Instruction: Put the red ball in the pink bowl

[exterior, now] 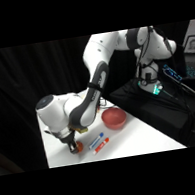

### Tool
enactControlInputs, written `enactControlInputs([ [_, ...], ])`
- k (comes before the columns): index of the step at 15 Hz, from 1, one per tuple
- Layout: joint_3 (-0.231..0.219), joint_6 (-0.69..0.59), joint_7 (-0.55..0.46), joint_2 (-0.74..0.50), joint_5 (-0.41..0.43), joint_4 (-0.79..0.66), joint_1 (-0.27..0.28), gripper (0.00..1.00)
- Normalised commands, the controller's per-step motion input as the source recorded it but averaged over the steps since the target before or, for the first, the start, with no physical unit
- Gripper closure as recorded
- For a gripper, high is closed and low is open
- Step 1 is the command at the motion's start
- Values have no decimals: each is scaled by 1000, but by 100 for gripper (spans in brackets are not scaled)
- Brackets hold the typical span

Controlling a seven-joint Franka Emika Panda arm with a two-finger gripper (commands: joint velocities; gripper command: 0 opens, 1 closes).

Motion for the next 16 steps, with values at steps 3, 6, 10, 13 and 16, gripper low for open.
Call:
enactControlInputs([
  [3, -102, -39, 85, 22, 7, 13, 69, 97],
  [6, -97, -53, 73, -109, -6, -132, 79, 99],
  [10, -61, -148, 18, -277, 7, -192, 59, 98],
  [13, -31, -201, -37, -417, 23, -233, 26, 98],
  [16, -14, -198, -69, -495, 25, -327, 9, 98],
])
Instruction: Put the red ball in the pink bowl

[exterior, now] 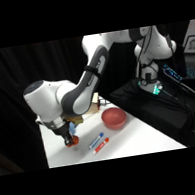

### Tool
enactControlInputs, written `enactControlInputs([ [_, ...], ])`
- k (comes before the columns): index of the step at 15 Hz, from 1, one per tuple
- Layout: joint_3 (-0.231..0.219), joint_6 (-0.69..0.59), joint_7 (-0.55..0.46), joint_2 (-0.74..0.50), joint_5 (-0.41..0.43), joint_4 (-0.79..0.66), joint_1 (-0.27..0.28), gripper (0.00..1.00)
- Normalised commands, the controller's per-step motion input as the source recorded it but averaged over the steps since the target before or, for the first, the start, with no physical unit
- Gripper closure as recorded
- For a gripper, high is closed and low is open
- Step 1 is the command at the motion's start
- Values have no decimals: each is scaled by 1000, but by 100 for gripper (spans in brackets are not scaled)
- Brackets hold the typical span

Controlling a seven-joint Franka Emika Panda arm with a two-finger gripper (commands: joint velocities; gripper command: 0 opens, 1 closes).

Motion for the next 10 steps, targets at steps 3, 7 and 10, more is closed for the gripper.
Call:
enactControlInputs([
  [3, -2, -170, -90, -559, 14, -474, 6, 98],
  [7, 27, -57, -117, -649, 12, -655, 8, 98],
  [10, 40, 40, -125, -702, 20, -768, 5, 98],
])
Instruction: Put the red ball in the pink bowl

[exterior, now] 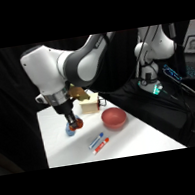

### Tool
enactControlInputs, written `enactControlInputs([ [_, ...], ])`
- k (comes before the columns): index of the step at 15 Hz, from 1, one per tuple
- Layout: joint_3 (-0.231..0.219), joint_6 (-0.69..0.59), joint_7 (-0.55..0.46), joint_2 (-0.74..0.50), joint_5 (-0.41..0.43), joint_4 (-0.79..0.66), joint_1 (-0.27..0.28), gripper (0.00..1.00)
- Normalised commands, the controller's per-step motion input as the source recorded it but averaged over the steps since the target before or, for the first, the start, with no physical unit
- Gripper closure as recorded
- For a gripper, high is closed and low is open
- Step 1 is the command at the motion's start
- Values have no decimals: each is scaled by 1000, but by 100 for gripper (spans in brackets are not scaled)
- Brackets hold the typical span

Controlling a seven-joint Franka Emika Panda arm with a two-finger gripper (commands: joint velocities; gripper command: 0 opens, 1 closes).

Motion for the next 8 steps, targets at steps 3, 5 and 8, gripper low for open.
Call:
enactControlInputs([
  [3, 41, 116, -140, -709, 35, -829, -11, 98],
  [5, 38, 157, -140, -623, 48, -745, -24, 98],
  [8, 32, 213, -140, -543, 49, -663, -35, 98],
])
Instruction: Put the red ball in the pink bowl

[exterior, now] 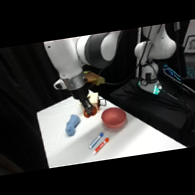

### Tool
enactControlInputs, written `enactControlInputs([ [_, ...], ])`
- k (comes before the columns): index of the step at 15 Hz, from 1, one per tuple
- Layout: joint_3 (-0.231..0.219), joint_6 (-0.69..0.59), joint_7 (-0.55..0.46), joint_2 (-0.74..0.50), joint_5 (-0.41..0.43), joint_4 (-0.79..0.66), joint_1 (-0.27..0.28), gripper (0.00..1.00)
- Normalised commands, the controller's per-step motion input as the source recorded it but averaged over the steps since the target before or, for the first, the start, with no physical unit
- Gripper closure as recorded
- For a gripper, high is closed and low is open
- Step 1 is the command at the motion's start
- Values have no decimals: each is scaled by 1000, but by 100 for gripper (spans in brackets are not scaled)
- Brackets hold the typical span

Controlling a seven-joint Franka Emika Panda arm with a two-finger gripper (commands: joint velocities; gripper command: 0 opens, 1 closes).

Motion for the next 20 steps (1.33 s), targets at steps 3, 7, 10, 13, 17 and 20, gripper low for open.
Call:
enactControlInputs([
  [3, 26, 281, -109, -492, 12, -620, -33, 98],
  [7, 16, 296, -103, -445, -27, -581, -43, 98],
  [10, 14, 298, -115, -427, -28, -546, -53, 98],
  [13, 10, 299, -136, -340, -9, -459, -63, 98],
  [17, 5, 384, -215, -175, 50, -368, -68, 98],
  [20, 8, 444, -279, -25, 22, -277, -56, 98],
])
